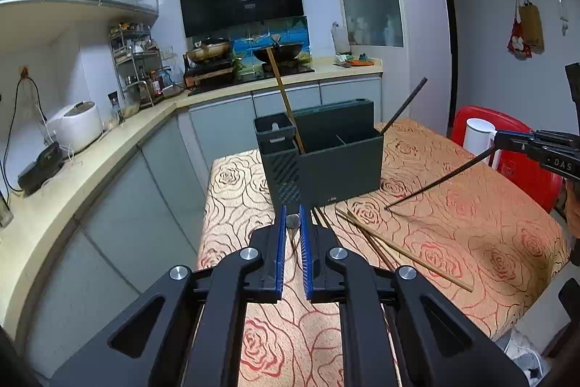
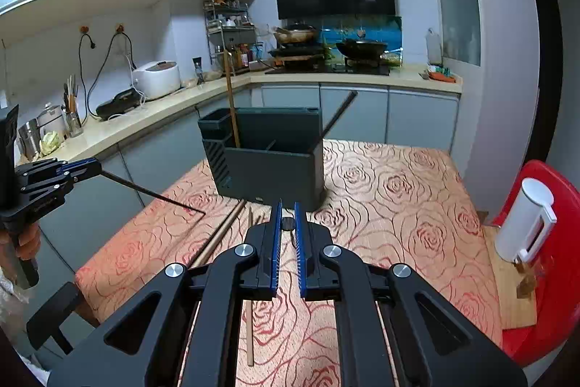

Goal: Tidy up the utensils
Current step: 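Lift the chopsticks and carry both tools over the green holder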

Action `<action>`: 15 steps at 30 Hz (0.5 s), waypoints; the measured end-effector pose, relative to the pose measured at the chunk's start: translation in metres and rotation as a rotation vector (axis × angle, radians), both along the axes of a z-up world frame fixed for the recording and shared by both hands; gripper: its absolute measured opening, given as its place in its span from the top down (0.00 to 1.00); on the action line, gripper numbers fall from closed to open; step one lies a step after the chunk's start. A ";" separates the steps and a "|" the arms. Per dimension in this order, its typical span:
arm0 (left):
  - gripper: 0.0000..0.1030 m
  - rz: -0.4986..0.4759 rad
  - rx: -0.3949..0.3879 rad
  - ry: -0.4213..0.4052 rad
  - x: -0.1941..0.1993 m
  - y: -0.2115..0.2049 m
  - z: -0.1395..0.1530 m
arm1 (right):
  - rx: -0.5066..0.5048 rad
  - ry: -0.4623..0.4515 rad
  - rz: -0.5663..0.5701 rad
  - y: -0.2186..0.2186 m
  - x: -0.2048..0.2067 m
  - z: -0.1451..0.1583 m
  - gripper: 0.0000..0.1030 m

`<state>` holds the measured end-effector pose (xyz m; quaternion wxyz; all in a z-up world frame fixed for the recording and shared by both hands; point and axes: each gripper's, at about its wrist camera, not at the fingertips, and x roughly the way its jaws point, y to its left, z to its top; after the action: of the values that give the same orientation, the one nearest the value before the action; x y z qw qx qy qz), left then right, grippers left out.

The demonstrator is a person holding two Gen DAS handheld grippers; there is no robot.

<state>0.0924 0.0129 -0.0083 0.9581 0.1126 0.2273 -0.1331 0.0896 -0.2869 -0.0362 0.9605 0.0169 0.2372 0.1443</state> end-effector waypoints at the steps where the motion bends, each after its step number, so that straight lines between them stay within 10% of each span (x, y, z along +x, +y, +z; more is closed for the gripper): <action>1: 0.93 -0.001 0.001 -0.001 0.002 0.000 0.003 | 0.003 -0.005 0.004 0.000 0.001 0.003 0.92; 15: 0.93 -0.013 -0.036 0.022 0.031 0.010 0.041 | 0.026 -0.031 0.026 0.012 0.025 0.040 0.92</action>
<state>0.1231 0.0232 0.0325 0.9565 0.0956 0.2345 -0.1448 0.1148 -0.2744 0.0036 0.9619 0.0242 0.2206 0.1598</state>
